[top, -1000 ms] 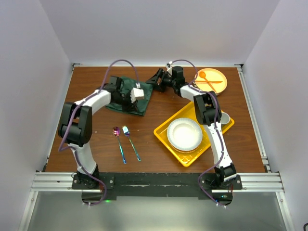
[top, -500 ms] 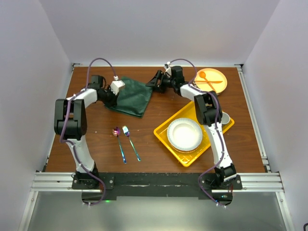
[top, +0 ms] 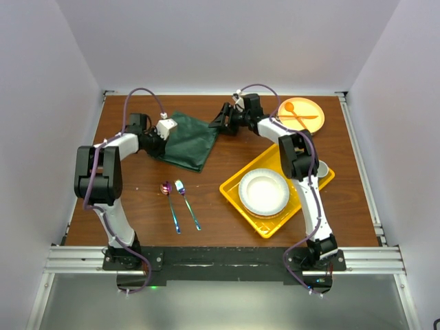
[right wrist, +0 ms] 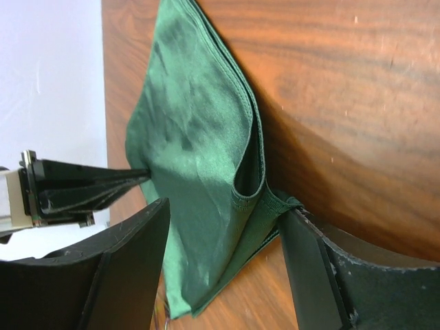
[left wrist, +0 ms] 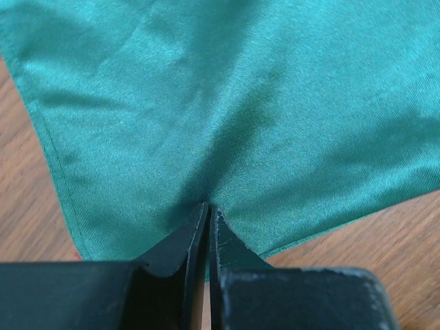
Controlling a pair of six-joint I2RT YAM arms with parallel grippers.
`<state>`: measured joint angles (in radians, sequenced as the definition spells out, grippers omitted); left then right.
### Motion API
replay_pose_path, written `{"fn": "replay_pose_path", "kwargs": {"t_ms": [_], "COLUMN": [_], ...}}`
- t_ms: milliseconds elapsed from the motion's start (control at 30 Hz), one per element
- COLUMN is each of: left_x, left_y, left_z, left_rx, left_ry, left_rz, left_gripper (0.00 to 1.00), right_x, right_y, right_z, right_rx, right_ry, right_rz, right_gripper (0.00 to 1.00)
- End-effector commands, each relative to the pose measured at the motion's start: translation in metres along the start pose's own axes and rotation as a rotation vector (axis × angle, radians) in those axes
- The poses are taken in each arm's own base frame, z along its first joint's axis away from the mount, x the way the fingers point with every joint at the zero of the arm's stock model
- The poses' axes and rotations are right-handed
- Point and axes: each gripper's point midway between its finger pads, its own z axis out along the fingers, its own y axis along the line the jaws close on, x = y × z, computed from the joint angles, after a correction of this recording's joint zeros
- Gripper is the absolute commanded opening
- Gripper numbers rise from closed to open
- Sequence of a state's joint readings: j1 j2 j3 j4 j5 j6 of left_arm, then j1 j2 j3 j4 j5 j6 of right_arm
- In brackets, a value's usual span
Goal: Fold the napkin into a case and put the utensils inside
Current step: Smooth out the lower triangle-folded napkin at the center of the board.
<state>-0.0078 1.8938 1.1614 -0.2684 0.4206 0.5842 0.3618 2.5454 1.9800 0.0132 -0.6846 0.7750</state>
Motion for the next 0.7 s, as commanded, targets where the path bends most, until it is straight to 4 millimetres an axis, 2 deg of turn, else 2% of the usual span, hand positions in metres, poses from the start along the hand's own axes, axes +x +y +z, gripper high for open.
{"fn": "replay_pose_path", "kwargs": {"t_ms": [0, 233, 333, 433, 567, 667], "left_x": [0.031, 0.036, 0.036, 0.035, 0.031, 0.023], "left_y": [-0.013, -0.023, -0.027, -0.031, -0.033, -0.041], "left_z": [-0.005, -0.006, -0.006, -0.006, -0.009, -0.010], "left_rx": [-0.004, 0.018, 0.029, 0.046, 0.049, 0.072], "left_ry": [0.111, 0.122, 0.120, 0.118, 0.109, 0.099], "left_rz": [-0.104, -0.171, -0.203, -0.227, -0.247, -0.294], "left_gripper": [0.09, 0.09, 0.08, 0.08, 0.08, 0.08], "right_x": [0.003, -0.001, -0.004, 0.005, 0.004, -0.001], "right_y": [0.026, 0.022, 0.036, 0.039, 0.066, 0.089], "right_z": [-0.025, -0.029, -0.037, -0.046, -0.064, -0.064], "right_rx": [0.031, 0.085, 0.061, 0.059, 0.002, -0.062], "right_ry": [0.038, 0.030, 0.041, 0.080, 0.057, 0.030], "right_rz": [-0.040, -0.036, -0.077, -0.100, -0.168, -0.222], "right_gripper": [0.67, 0.71, 0.69, 0.67, 0.56, 0.50]}}
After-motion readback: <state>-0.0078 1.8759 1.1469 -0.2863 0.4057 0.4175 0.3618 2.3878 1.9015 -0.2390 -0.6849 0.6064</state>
